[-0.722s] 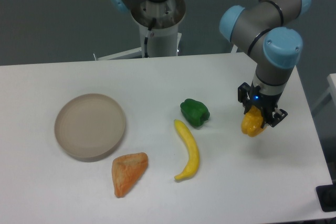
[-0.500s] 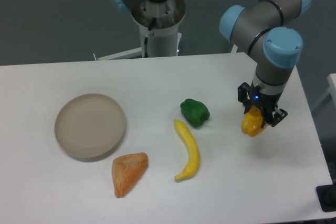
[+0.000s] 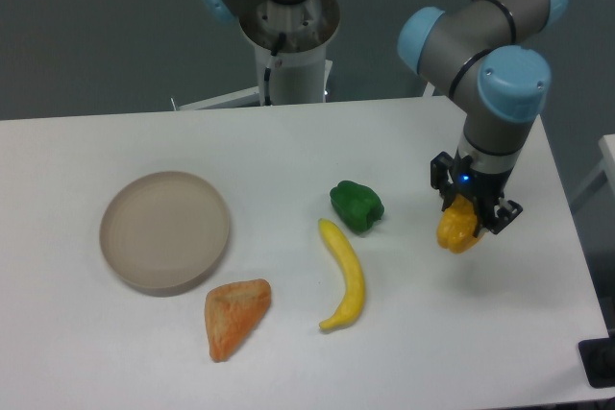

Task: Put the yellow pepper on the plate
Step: 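Carry the held yellow pepper over to the beige plate, then lower the yellow pepper onto the plate and open the gripper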

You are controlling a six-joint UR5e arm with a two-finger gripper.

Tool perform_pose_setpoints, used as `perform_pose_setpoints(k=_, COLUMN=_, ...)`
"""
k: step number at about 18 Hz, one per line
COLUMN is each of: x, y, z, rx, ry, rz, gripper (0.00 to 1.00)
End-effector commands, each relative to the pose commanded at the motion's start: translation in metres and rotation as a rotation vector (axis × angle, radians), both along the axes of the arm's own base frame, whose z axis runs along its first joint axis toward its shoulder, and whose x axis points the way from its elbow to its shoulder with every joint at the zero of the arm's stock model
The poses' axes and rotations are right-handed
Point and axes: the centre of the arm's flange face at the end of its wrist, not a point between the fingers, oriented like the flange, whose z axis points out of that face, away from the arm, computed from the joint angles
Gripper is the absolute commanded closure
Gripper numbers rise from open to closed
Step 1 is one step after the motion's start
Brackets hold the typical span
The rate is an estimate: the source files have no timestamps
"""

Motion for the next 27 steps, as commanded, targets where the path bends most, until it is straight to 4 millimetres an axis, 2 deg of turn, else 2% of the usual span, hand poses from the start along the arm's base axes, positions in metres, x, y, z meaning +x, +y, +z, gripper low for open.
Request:
perform_pose_setpoints(k=1, x=0.014, y=0.008, z=0.002, rx=0.003, ry=0.001, rz=-0.014, gripper=0.72)
perform_pose_setpoints(k=4, x=0.081, y=0.035, z=0.021, rx=0.045, ry=-0.012, rz=-0.013, gripper=0.73)
perform_pose_setpoints(k=6, x=0.121, y=0.045, z=0.025, rx=0.044, ry=-0.018, rz=-0.033, gripper=0.73)
perform_pose_setpoints(k=8, x=0.162, y=0.051, z=0.006, rx=0.018, ry=-0.042, rz=-0.062, gripper=0.73)
perform_pose_setpoints(k=12, x=0.24, y=0.061, z=-0.013, rx=-0.018, ry=-0.071, rz=-0.109, gripper=0.72)
perform_pose_setpoints(k=13, x=0.277, y=0.065, z=-0.018, rx=-0.027, ry=-0.082, rz=-0.112, gripper=0.72)
perform_pose_setpoints(k=16, x=0.328, y=0.069, z=-0.033, rx=-0.055, ry=-0.093, rz=-0.151, gripper=0.72)
perform_pose_setpoints(k=18, x=0.352, y=0.065, z=-0.041, rx=-0.074, ry=-0.099, rz=-0.183, gripper=0.72)
perform_pose_setpoints(k=19, x=0.367, y=0.06, z=-0.052, rx=-0.096, ry=-0.104, rz=-0.203, gripper=0.7)
perform_pose_setpoints(k=20, x=0.374, y=0.056, z=-0.057, rx=-0.108, ry=-0.107, rz=-0.212, gripper=0.69)
perform_pose_setpoints(k=23, x=0.385, y=0.047, z=-0.078, rx=-0.151, ry=-0.118, rz=-0.226, gripper=0.65)
perform_pose_setpoints(k=26, x=0.395, y=0.042, z=-0.085, rx=-0.167, ry=-0.124, rz=-0.239, gripper=0.54)
perform_pose_setpoints(k=27, x=0.396, y=0.042, z=-0.085, rx=-0.166, ry=-0.125, rz=-0.219, gripper=0.46)
